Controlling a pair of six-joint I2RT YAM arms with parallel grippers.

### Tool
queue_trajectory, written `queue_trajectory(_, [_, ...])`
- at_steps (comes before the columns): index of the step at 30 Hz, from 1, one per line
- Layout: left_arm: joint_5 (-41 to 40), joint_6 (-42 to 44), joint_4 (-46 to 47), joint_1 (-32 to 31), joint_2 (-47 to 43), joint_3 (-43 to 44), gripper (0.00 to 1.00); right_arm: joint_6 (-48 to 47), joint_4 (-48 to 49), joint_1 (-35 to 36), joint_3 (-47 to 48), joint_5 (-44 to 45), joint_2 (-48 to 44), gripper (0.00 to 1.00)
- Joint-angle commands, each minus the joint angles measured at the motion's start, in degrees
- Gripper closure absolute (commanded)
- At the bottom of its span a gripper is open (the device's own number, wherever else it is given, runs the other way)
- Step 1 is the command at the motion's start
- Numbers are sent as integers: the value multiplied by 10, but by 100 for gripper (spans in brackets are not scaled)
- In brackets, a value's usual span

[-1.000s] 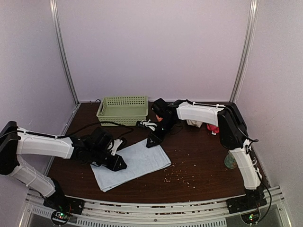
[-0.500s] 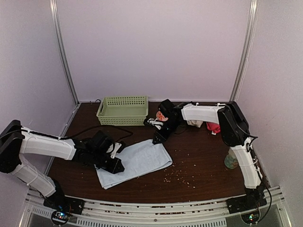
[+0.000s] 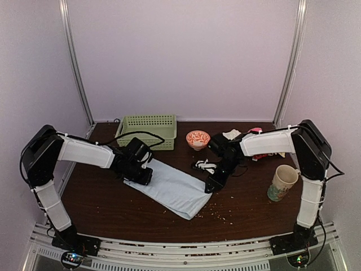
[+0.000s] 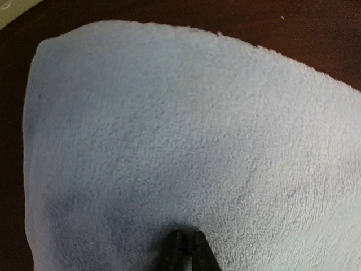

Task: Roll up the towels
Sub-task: Rotate the towel at the center of the board, then smooth out the towel at the center of the board.

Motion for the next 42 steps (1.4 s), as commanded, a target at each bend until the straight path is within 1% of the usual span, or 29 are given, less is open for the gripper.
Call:
queue_trajectory(1, [-15, 50, 10, 34, 68, 72, 91, -41, -50, 81, -30, -71, -22, 71])
queue_trajectory(4, [-4, 67, -10, 34, 89, 122, 90, -69, -99, 119, 7, -128, -12, 70])
queue_trajectory(7, [8, 57, -25, 34, 61, 133, 86, -80, -112, 122, 24, -144, -35, 67])
queue_trajectory(10, [29, 53, -46, 31, 8, 131, 83, -91, -114, 112, 29, -140, -67, 64])
queue_trajectory(12, [23, 51, -46, 32, -32, 115, 82, -103, -119, 96, 29, -141, -86, 63])
queue_trajectory(15, [5, 63, -32, 33, -44, 109, 81, -115, -110, 47, 18, -150, -106, 63])
queue_trajectory(17, [-15, 71, -21, 33, -24, 122, 82, -115, -89, 5, 6, -151, -118, 63])
queue_trajectory(18, [-24, 73, -19, 33, -8, 134, 86, -110, -72, -17, -2, -152, -125, 64])
queue_trajectory(19, [-28, 75, -15, 33, 9, 145, 90, -98, -41, -43, -17, -150, -140, 65])
queue_trajectory(21, [-33, 75, 4, 33, 39, 155, 94, -76, 60, -91, -66, -147, -177, 64])
queue_trajectory(23, [-24, 76, 27, 33, 59, 156, 98, -54, 112, -129, -101, -148, -206, 63])
queue_trajectory(24, [-17, 76, 38, 32, 67, 156, 100, -52, 118, -140, -109, -147, -216, 63])
queue_trajectory(28, [14, 83, 62, 22, 104, 157, 100, -52, 130, -163, -130, -134, -241, 63])
queue_trajectory(32, [39, 92, 79, -4, 141, 169, 100, -48, 141, -174, -144, -134, -256, 63])
queue_trajectory(34, [58, 93, 82, -19, 167, 188, 100, -44, 150, -177, -150, -134, -259, 63])
queue_trajectory(38, [71, 94, 81, -48, 209, 233, 100, -45, 157, -179, -155, -137, -258, 62])
queue_trajectory(40, [77, 98, 84, -53, 217, 246, 100, -46, 161, -179, -160, -142, -258, 60])
queue_trajectory(42, [77, 109, 83, -53, 212, 250, 97, -47, 160, -179, -162, -146, -257, 59])
